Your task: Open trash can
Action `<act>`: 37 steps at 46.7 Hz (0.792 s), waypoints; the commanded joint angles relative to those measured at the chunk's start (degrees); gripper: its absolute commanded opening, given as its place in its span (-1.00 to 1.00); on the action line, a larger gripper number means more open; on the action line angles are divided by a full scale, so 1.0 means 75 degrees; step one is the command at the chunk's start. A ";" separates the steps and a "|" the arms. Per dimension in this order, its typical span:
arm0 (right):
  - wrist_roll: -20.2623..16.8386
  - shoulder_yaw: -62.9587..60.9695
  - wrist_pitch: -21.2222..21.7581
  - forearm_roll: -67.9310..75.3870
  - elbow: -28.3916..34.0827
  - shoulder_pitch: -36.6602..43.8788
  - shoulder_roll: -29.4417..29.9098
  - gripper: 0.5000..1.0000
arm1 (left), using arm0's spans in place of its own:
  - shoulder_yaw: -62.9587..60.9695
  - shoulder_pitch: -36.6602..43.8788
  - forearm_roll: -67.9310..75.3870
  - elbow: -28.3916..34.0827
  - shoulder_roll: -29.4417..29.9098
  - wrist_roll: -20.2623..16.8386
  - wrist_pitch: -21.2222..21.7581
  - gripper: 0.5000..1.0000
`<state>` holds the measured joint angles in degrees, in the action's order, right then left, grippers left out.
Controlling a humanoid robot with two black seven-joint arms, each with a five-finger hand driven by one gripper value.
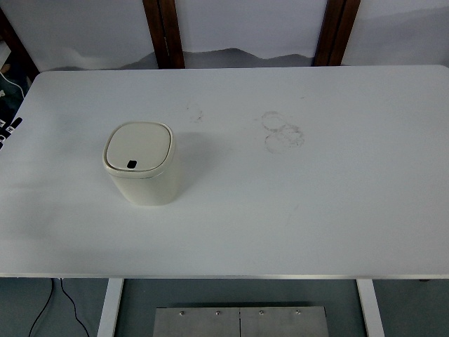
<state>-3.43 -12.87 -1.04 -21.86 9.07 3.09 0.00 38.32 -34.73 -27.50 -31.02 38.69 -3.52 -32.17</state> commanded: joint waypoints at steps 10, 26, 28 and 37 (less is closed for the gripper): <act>-0.0012 0.0040 -0.0002 -0.0003 0.0009 -0.0002 0.0000 0.98 | -0.0047 -0.0139 0.0046 -0.0082 0.0103 0.0082 0.0305 1.00; -0.0012 0.0040 -0.0002 -0.0003 0.0009 0.0010 0.0000 0.98 | -0.0082 -0.0654 0.0702 -0.1897 0.0864 0.0562 0.1464 1.00; -0.0012 0.0040 -0.0002 -0.0003 0.0009 0.0010 0.0000 0.98 | -0.0117 -0.0748 0.0819 -0.2307 0.1028 0.0761 0.1651 1.00; -0.0012 0.0040 -0.0002 -0.0003 0.0009 0.0010 0.0000 0.98 | -0.0667 -0.1544 0.1288 -0.3539 0.1848 0.1453 0.2144 1.00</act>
<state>-3.53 -12.56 -1.07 -21.89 9.14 3.17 0.00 35.68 -43.62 -19.04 -55.70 51.19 6.00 -16.43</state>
